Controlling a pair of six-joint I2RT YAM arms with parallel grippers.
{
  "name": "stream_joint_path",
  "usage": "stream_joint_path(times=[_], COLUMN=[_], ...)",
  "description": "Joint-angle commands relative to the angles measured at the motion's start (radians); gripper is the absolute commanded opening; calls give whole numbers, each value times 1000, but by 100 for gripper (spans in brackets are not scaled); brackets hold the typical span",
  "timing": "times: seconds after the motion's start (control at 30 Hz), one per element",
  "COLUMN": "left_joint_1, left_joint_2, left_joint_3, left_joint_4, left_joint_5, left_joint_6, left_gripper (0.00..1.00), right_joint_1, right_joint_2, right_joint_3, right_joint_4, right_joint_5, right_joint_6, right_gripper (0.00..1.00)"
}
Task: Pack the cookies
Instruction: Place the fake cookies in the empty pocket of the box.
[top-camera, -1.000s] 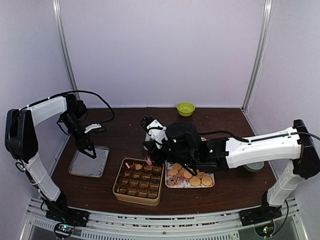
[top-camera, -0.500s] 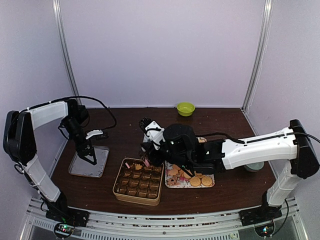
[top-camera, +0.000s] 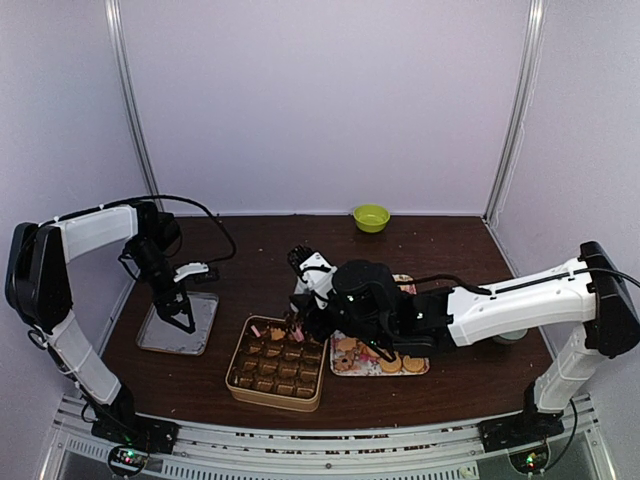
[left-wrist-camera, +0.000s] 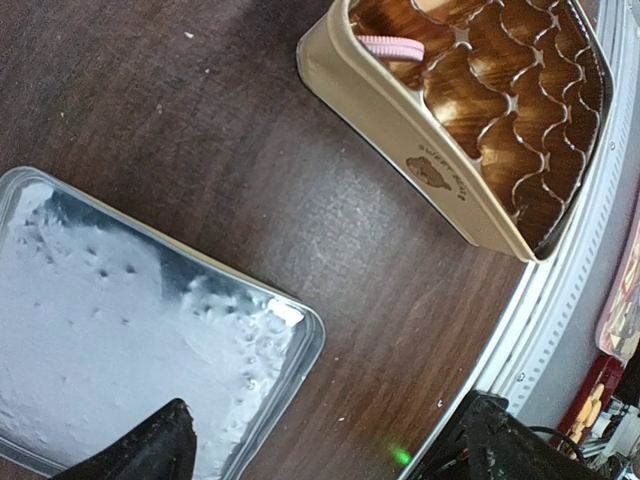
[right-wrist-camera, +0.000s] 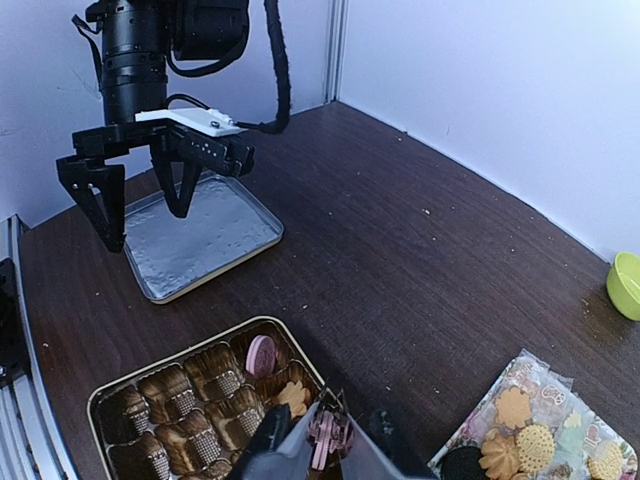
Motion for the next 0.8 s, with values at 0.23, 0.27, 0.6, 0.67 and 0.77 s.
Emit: stream_joint_path(times=[0.23, 0.27, 0.6, 0.67, 0.77], left_joint_1=[-15, -16, -31, -37, -41], left_joint_2=[-33, -33, -31, -23, -19], left_joint_3=[-4, -2, -10, -12, -7], left_joint_4=[2, 1, -3, -1, 3], left_joint_5=[-16, -16, -9, -9, -3], left_joint_6=[6, 5, 9, 9, 7], left_gripper=[98, 98, 98, 98, 98], right_joint_1=[-4, -7, -35, -49, -75], right_joint_2=[-77, -84, -205, -245, -311], right_joint_3=[-14, -17, -95, -137, -216], right_joint_4=[24, 27, -5, -16, -33], right_joint_5=[23, 23, 74, 94, 123], right_joint_6=[31, 30, 54, 59, 74], right_gripper=[38, 37, 32, 31, 31])
